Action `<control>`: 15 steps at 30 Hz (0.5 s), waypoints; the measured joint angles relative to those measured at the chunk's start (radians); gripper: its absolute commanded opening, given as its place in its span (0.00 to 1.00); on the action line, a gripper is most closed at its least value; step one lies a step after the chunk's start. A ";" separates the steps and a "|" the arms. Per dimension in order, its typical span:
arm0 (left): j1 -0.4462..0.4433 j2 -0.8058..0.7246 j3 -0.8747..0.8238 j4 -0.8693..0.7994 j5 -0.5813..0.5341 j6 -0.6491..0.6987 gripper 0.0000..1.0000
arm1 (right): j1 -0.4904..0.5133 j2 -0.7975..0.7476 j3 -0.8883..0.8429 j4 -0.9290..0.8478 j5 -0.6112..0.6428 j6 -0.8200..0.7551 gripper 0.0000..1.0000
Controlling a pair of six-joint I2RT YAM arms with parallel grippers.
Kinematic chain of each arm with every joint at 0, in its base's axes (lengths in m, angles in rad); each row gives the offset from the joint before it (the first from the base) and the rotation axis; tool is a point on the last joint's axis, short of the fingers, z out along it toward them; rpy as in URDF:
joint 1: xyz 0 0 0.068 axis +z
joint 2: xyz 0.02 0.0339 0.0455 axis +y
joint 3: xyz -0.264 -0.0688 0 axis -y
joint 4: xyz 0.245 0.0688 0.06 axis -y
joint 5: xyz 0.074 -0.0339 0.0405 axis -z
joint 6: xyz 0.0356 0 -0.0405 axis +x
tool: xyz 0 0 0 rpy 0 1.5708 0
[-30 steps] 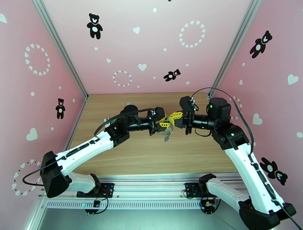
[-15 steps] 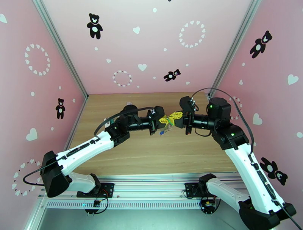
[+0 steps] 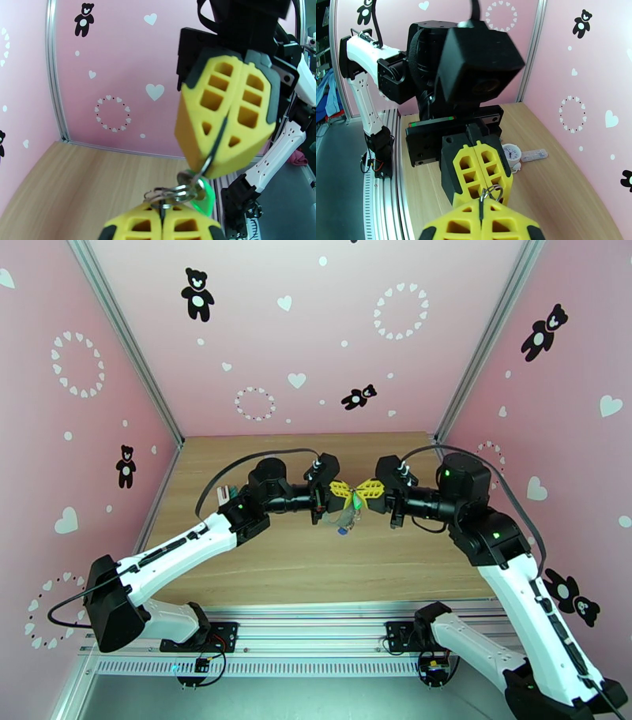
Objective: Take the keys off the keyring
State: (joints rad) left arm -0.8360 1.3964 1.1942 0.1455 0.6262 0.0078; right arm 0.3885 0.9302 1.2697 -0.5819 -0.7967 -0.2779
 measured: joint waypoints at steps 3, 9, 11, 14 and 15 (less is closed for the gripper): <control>0.005 0.000 0.001 -0.002 0.019 -0.059 0.00 | 0.038 -0.002 0.000 -0.012 0.046 -0.037 0.00; 0.041 0.000 0.001 -0.003 0.074 -0.185 0.00 | 0.109 -0.008 0.000 -0.023 0.177 -0.117 0.00; 0.058 0.000 0.001 0.005 0.093 -0.222 0.00 | 0.124 -0.010 -0.002 -0.027 0.226 -0.138 0.00; 0.079 0.000 -0.002 0.037 0.117 -0.274 0.00 | 0.149 -0.008 -0.003 -0.039 0.292 -0.167 0.00; 0.082 0.000 -0.002 0.038 0.122 -0.283 0.00 | 0.158 -0.008 -0.003 -0.036 0.307 -0.174 0.00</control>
State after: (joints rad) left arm -0.7540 1.3964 1.1919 0.1837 0.7479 -0.2749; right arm 0.5461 0.9218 1.2663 -0.6182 -0.4896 -0.4519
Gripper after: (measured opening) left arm 0.054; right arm 0.035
